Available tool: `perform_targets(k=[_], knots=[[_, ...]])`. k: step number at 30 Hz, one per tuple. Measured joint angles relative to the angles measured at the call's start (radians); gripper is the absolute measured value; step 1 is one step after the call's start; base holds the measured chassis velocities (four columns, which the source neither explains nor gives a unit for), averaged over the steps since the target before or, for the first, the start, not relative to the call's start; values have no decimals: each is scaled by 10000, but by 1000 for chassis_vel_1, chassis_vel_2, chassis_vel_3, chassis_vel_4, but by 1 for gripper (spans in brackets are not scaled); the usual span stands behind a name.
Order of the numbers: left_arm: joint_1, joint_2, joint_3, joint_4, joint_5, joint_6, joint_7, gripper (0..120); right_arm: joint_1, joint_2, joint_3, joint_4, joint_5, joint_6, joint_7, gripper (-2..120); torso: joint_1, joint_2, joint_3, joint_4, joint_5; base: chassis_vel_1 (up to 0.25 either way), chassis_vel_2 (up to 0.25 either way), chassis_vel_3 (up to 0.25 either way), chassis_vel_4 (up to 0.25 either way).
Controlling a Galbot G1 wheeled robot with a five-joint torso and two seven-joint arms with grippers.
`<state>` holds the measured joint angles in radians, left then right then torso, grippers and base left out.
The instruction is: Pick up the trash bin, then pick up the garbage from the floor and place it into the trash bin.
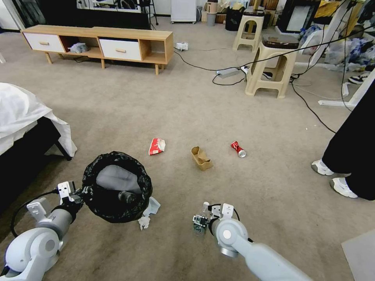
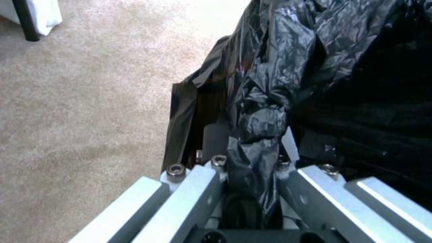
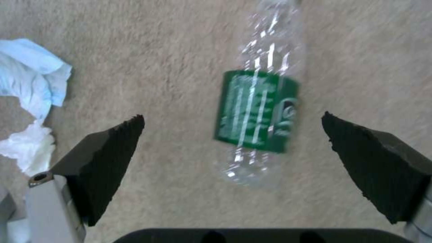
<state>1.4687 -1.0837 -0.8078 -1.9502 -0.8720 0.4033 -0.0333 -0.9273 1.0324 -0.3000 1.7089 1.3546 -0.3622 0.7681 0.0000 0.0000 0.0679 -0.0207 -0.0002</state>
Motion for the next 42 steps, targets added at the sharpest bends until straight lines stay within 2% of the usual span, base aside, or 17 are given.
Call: perform_targets(k=[1,4,12,14,17,26,33,42], knots=[[-25,55,-9,75,-26,-2,16,1,-18,360,164,-249,296,17,326,100,0,0,0,0,0,0,0,0,0],[-79,125,0,165,-56,-6,27,1,26,702,208,-515,486,19,603,100,0,0,0,0,0,0,0,0,0],[-203,192,102,309,-123,-7,29,1,508,1277,28,-852,1294,-137,1334,100,0,1,0,0,0,0,0,0,0],[-217,179,113,395,-134,-21,58,1,776,1615,-45,-1027,1877,-190,1864,100,0,1,0,1,0,0,0,0,0],[-215,184,96,460,-153,-34,126,1,934,1847,-64,-1219,2175,-183,2141,100,0,0,0,1,0,0,0,0,0],[-113,301,-64,608,-218,-61,338,1,1141,1969,-28,-1442,2408,-101,2482,100,1,0,0,0,1,0,0,0,0],[-147,364,-12,691,-239,-81,378,1,1248,1892,300,-1231,2810,-63,2908,100,0,0,0,-1,1,0,0,0,0],[-170,366,28,748,-247,-84,384,1,1417,2156,430,-1511,3248,-147,3313,100,0,0,0,1,1,0,0,0,0]])
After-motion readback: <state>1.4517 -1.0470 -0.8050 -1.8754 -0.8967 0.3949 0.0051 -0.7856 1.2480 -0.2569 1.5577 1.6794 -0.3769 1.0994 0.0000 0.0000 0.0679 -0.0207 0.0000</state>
